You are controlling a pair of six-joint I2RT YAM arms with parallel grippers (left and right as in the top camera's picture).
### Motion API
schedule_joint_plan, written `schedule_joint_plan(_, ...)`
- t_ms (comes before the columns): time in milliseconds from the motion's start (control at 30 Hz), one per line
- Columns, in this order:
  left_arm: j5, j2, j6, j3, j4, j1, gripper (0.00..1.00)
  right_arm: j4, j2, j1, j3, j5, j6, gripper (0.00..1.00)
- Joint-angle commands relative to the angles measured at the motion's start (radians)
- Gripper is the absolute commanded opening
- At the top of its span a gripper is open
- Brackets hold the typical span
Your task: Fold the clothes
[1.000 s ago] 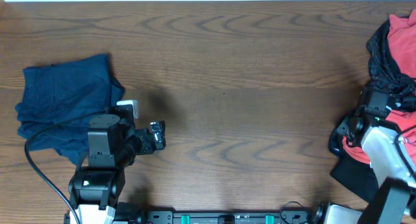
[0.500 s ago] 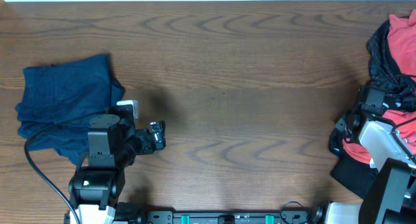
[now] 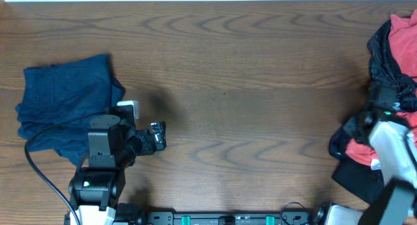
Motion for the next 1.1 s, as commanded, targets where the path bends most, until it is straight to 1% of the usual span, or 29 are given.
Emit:
schedule_joint_plan(0, 0.013, 0.000, -0.002, 0.022, 0.002, 0.006, 0.98, -0.060, -0.138, -0.038, 0.140, -0.017, -0.010, 0.01)
schedule_joint_plan(67, 0.013, 0.000, -0.002, 0.022, 0.003, 0.006, 0.99, -0.079, -0.196, -0.049, 0.187, -0.055, -0.022, 0.01)
schedule_joint_plan(167, 0.013, 0.000, -0.002, 0.022, 0.006, 0.006, 0.98, -0.036, -0.257, -0.050, 0.206, -0.169, -0.142, 0.01)
schedule_joint_plan(267, 0.013, 0.000, -0.002, 0.022, 0.013, 0.006, 0.98, -0.012, -0.285, -0.050, 0.207, -0.263, -0.225, 0.01)
schedule_joint_plan(333, 0.013, 0.000, -0.002, 0.022, 0.019, 0.006, 0.99, 0.013, -0.306, -0.050, 0.221, -0.292, -0.260, 0.01)
schedule_joint_plan(433, 0.013, 0.000, -0.002, 0.022, 0.020, 0.006, 0.98, 0.044, -0.339, -0.050, 0.267, -0.289, -0.260, 0.02)
schedule_joint_plan(500, 0.013, 0.000, -0.002, 0.022, 0.020, 0.006, 0.99, 0.028, -0.350, -0.050, 0.291, -0.288, -0.265, 0.01)
schedule_joint_plan(667, 0.013, 0.000, -0.002, 0.022, 0.020, 0.006, 0.99, -0.082, -0.338, -0.050, 0.292, -0.288, -0.268, 0.01)
schedule_joint_plan(900, 0.013, 0.000, -0.002, 0.022, 0.020, 0.006, 0.98, -0.240, -0.278, -0.050, 0.290, -0.276, -0.268, 0.01)
schedule_joint_plan(1067, 0.013, 0.000, -0.002, 0.022, 0.020, 0.006, 0.99, -0.267, -0.244, -0.050, 0.290, -0.272, -0.268, 0.01)
